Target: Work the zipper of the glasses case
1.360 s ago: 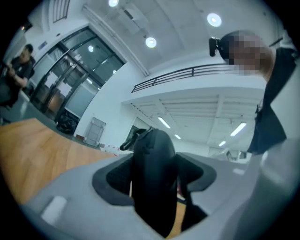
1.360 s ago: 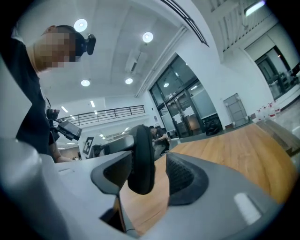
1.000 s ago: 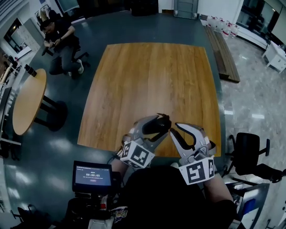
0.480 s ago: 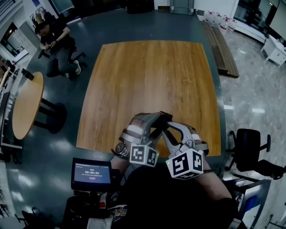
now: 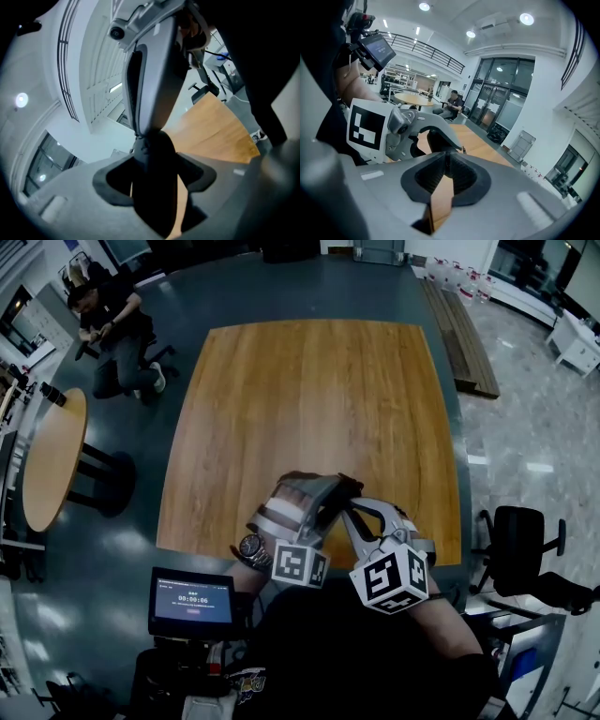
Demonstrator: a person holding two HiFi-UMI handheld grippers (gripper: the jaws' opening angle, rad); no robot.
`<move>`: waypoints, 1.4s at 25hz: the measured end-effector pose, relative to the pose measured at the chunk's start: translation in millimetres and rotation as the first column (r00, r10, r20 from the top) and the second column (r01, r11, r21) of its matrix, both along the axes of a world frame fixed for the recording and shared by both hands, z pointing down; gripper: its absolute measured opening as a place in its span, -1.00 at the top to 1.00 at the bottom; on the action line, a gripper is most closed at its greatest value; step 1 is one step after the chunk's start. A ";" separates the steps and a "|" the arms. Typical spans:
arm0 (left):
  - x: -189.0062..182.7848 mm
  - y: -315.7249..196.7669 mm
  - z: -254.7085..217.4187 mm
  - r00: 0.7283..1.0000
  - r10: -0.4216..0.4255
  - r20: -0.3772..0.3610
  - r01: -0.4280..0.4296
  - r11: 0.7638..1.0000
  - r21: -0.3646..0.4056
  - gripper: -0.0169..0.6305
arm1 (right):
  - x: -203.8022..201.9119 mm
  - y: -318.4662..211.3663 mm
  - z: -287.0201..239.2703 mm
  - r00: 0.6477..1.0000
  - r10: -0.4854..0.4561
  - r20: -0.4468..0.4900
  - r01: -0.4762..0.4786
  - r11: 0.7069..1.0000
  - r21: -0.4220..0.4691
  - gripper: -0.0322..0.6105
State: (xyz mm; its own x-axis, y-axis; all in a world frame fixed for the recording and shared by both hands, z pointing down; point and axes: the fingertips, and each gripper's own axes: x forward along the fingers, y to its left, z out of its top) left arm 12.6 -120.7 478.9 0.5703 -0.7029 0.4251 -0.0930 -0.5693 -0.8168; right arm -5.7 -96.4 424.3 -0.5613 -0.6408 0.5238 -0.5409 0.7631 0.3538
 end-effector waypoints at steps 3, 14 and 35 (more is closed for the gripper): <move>0.9 2.6 1.1 1.000 0.008 -0.002 -0.008 1.000 0.003 0.08 | 4.8 1.1 -0.7 0.999 0.011 0.052 -0.009 0.999 -0.043 0.82; -0.3 4.0 -20.3 0.989 -0.004 -0.150 0.002 1.000 -0.009 0.09 | 38.2 -6.2 -15.5 0.884 0.156 0.441 -0.067 0.975 -0.210 0.89; -13.0 1.3 -33.7 0.996 0.004 -0.087 0.005 0.995 0.101 0.09 | 16.5 -0.6 -11.8 0.578 0.332 0.746 0.122 0.868 -0.481 0.73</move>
State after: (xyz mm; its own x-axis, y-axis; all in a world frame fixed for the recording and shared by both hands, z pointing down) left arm -0.4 -119.5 445.2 0.6015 -0.7400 0.3010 -0.1661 -0.4844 -0.8589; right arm 10.8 -97.0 412.4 -0.8254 -0.5490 0.1314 -0.5048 0.6136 -0.6072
